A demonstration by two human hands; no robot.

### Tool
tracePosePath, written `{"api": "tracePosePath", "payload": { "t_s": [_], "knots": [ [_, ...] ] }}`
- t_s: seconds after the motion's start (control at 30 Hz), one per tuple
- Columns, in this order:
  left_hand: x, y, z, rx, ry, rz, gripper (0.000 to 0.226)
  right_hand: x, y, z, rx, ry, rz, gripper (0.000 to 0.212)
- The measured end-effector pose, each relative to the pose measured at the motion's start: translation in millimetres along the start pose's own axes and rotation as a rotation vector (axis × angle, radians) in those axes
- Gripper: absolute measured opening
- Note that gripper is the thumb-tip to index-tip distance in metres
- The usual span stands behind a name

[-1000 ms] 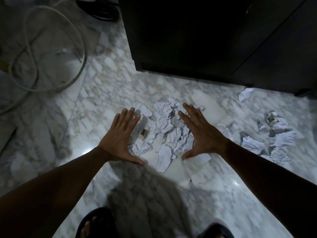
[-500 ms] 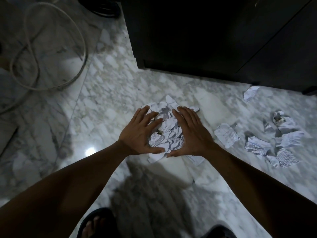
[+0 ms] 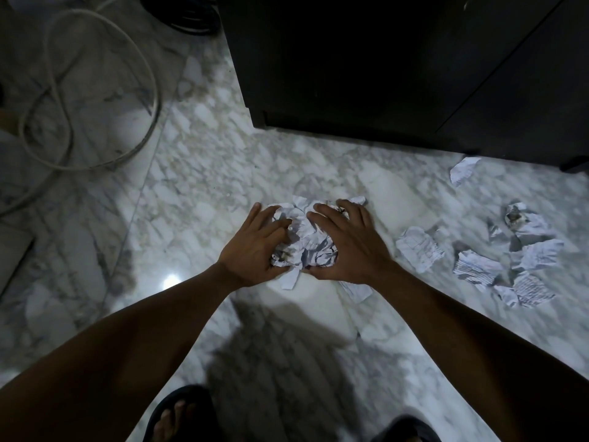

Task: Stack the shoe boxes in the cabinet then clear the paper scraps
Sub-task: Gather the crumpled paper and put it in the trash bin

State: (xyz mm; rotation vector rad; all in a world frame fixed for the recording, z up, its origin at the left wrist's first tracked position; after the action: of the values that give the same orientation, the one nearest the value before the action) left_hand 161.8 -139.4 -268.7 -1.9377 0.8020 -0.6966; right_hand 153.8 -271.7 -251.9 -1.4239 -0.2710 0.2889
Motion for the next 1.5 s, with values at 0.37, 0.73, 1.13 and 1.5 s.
{"api": "tracePosePath", "payload": {
  "t_s": [0.37,0.73,1.13,1.5],
  "knots": [
    [1,-6,-3,0.027,-0.001,-0.084,0.065,-4,6,-6,-0.027,-0.003,-0.117,0.034],
    [1,-14,-6,-0.022,-0.044,-0.146,0.047,-3,13,-11,0.052,0.039,-0.023,0.084],
    [0,-13,-9,0.008,-0.064,-0.049,0.051,-4,10,-13,0.124,0.032,-0.055,0.046],
    [1,-21,-6,-0.026,-0.099,-0.138,0.041,-6,9,-15,0.142,0.082,-0.1,0.048]
  ]
}}
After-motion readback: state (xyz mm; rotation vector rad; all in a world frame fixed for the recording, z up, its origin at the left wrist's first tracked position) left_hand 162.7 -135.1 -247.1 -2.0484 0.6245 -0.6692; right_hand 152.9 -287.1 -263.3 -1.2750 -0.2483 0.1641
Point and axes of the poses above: each hand's wrist, its own x-axis towards the middle knuckle, its own y-axis out of the palm, z = x × y, the point moved 10 cm from there along x, towards the middle knuckle, and after that the axes turned 8 degrees about -x, right-handed, at the moved point
